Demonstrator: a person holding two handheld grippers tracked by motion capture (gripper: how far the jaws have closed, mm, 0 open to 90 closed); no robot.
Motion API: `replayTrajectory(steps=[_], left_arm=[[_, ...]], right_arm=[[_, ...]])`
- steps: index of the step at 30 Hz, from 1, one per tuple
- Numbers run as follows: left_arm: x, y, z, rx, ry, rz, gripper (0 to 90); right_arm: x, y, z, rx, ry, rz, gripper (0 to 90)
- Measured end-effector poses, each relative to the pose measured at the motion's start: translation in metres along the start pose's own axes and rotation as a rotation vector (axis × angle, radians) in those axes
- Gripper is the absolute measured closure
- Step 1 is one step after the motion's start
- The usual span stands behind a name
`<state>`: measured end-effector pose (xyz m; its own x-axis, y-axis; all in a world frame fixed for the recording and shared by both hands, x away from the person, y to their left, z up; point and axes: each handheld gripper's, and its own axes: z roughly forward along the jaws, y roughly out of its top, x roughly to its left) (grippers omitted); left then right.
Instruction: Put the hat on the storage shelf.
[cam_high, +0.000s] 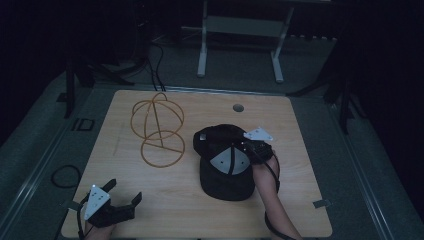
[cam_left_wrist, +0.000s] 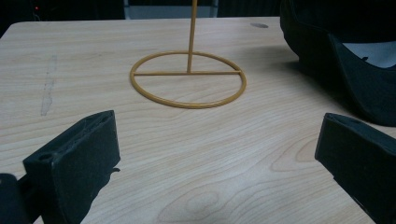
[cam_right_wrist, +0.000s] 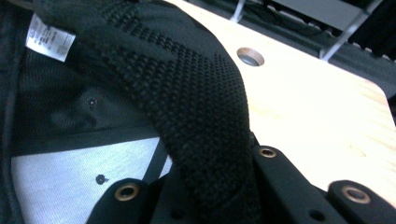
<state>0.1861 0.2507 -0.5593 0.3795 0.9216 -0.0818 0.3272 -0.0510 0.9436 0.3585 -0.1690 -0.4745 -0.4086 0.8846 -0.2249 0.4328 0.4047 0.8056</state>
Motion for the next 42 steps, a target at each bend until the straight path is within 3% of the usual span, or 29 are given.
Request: replayTrajectory(steps=[10,13,19,25,30,37,42], left_arm=[[-0.001,0.001,-0.001,-0.002,-0.006,-0.002,0.3],[-0.002,0.004,-0.002,0.003,-0.012,0.015,0.3],[-0.007,0.012,-0.007,-0.011,0.008,0.018,0.2],[-0.029,0.023,-0.003,-0.006,-0.094,0.008,0.3],[-0.043,0.037,0.004,0.001,-0.153,0.011,0.3],[-0.063,0.059,0.021,-0.008,-0.19,0.065,0.3],[-0.077,0.073,0.035,0.02,-0.182,0.104,0.3]], right_arm=[[0.009,0.023,-0.026,-0.115,0.044,0.014,89.1],[0.011,0.036,-0.04,-0.166,0.067,0.025,89.1],[0.015,0.053,-0.06,-0.229,0.074,0.005,89.1],[0.013,0.066,-0.077,-0.283,0.083,0.006,89.1],[0.012,0.076,-0.093,-0.321,0.097,-0.002,89.0],[0.013,0.078,-0.104,-0.356,0.132,-0.002,89.0],[0.017,0.075,-0.106,-0.355,0.146,-0.011,89.0]])
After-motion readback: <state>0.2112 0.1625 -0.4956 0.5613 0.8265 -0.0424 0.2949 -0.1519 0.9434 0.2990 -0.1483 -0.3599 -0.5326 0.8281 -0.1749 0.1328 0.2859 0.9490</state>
